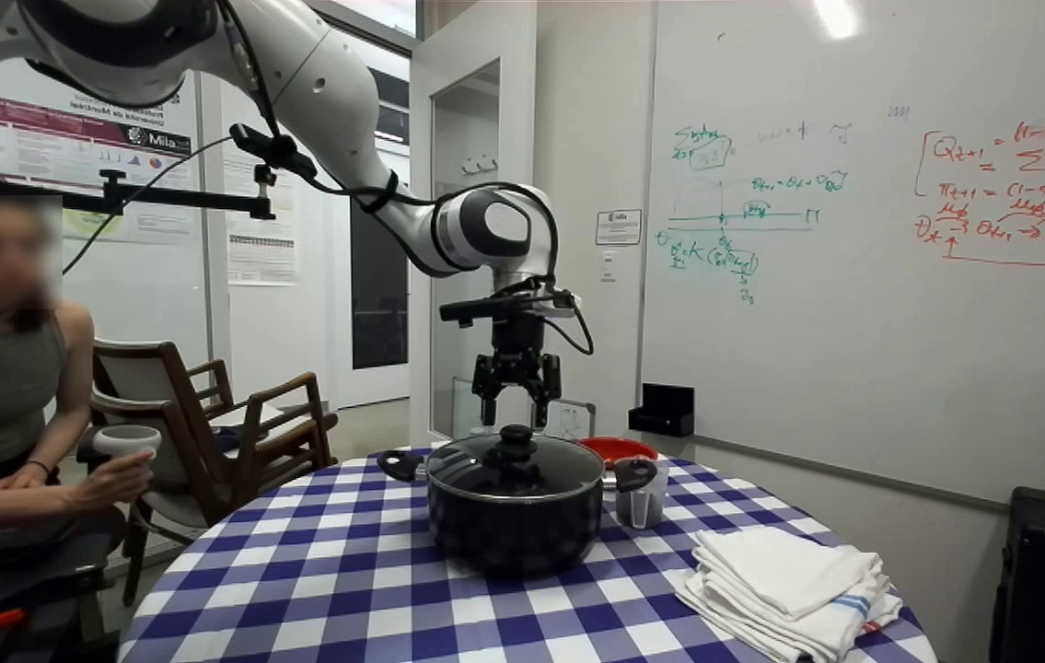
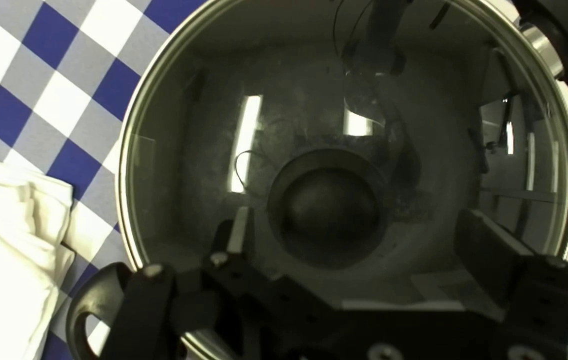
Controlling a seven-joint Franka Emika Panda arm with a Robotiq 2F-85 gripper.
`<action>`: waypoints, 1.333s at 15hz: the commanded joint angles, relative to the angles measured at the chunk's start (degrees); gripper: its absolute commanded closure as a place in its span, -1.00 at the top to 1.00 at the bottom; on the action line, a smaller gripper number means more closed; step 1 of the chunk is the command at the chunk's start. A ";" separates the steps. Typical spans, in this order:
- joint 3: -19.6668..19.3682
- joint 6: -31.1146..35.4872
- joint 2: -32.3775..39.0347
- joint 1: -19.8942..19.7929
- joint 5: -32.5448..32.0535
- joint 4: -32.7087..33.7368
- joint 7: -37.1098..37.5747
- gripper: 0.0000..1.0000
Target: Put the lid on the pot
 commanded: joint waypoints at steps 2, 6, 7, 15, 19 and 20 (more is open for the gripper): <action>0.91 1.87 -10.38 -2.23 4.26 -10.88 0.62 1.00; 2.62 6.45 -22.21 -5.23 11.89 -21.90 -3.60 1.00; 2.72 7.24 -25.33 -5.46 13.04 -24.67 -4.38 1.00; 2.22 7.18 -50.27 -2.92 12.46 -48.25 0.08 1.00; 3.34 6.03 -62.59 -1.08 13.23 -60.59 4.71 1.00; 3.54 5.37 -64.92 -0.72 13.60 -62.63 5.90 1.00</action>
